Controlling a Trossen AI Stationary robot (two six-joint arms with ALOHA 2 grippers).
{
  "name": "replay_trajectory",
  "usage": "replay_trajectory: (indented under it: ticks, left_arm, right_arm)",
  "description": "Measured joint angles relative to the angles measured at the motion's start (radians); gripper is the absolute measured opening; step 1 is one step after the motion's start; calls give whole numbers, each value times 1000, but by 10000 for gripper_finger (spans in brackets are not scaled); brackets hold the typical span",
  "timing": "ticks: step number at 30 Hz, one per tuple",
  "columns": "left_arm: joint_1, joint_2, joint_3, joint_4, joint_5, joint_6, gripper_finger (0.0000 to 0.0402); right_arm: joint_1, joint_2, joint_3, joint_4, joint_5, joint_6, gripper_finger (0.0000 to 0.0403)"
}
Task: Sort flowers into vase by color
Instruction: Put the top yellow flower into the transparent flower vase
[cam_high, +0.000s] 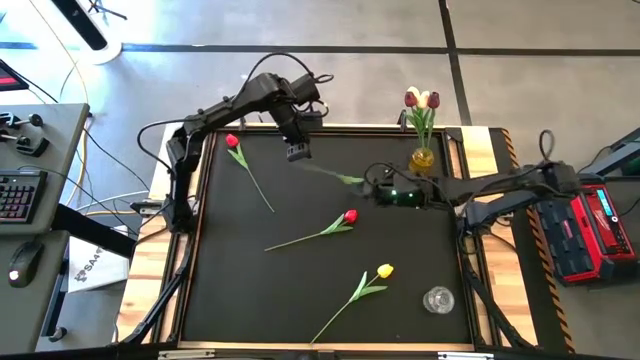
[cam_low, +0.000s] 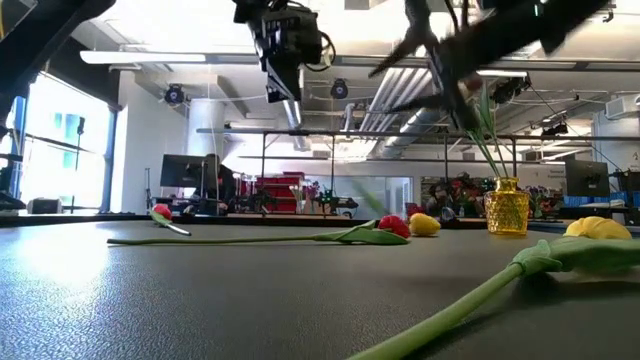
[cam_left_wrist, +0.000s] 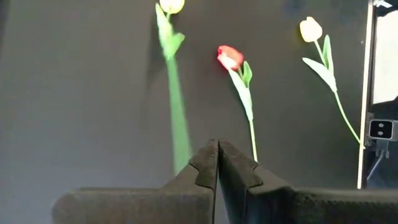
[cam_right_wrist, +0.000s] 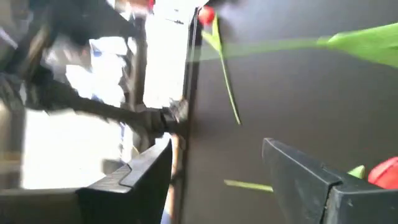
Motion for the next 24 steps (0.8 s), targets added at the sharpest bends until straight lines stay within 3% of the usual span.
replay_trajectory:
  ticks: [5,11,18,24]
  left_arm:
    - [-48,0,0,39,-1,-24,0]
    - [-96,0,-17,76,-12,-25,0]
    - [-121,0,-237,297,-185,-1,17]
    - [-89,2,-470,577,-199,1,43]
  right_arm:
    - [-9,72,-141,260,14,181,238]
    - [10,134,-147,309,65,226,238]
    - [15,141,-115,314,124,169,238]
    - [40,141,-96,313,121,144,238]
